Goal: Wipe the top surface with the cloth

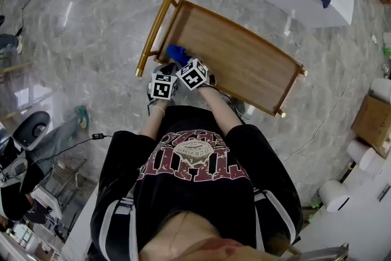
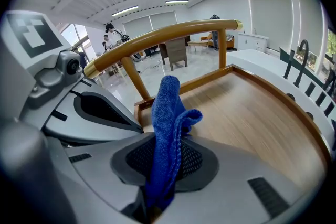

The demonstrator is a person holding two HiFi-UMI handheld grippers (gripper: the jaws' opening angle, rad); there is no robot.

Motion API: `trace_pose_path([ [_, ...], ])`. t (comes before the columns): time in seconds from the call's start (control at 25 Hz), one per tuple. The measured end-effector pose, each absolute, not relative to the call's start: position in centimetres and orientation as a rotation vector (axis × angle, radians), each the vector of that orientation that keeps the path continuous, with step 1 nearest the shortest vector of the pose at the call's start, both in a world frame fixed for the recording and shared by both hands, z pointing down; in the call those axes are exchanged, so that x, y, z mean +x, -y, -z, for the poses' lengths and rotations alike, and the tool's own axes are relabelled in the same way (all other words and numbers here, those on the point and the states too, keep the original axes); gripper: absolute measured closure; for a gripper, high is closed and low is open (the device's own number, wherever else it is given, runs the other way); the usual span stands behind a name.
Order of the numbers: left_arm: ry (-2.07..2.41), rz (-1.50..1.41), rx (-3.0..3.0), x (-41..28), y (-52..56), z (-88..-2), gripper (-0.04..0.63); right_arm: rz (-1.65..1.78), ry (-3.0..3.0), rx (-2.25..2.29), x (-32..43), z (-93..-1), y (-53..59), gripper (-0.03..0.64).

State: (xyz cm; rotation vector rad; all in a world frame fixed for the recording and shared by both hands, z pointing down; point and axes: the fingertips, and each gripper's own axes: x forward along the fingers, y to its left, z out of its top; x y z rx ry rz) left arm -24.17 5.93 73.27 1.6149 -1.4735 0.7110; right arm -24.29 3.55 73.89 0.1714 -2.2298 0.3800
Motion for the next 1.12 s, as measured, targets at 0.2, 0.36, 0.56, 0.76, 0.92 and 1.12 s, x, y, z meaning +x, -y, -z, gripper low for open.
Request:
trace_pose_path([
  [0.2, 1.453, -0.732, 1.638, -23.4, -5.6, -73.3, 0.549, -0.399, 2.228, 0.193, -23.2, -74.0, -3.5, 0.531],
  [0.36, 1.429, -0.732, 1.654, -22.5, -5.1, -73.4, 0.549, -0.422, 2.225, 0.217, -22.0, -74.0, -3.2, 0.531],
  [0.56, 1.404, -0.753, 1.676, -21.5, -4.6, -73.5, 0.549, -0.444, 2.228, 0.25, -20.5, -74.0, -3.0, 0.531],
  [0.76, 1.389, -0.752, 1.682, -20.7, -4.0, -73.4, 0.549, -0.463, 2.219, 0.279, -19.2, -73.9, -2.7, 0.531],
  [0.92, 1.373, -0.76, 1.701, -19.9, -3.4, -73.3, 0.549, -0.476, 2.218, 0.306, -18.0, -74.0, -2.5, 0.531],
  [1.12, 1.345, -0.776, 1.733, -18.8, -3.0, -73.2, 0.549, -0.493, 2.212, 0.338, -16.9, -73.9, -2.4, 0.531],
])
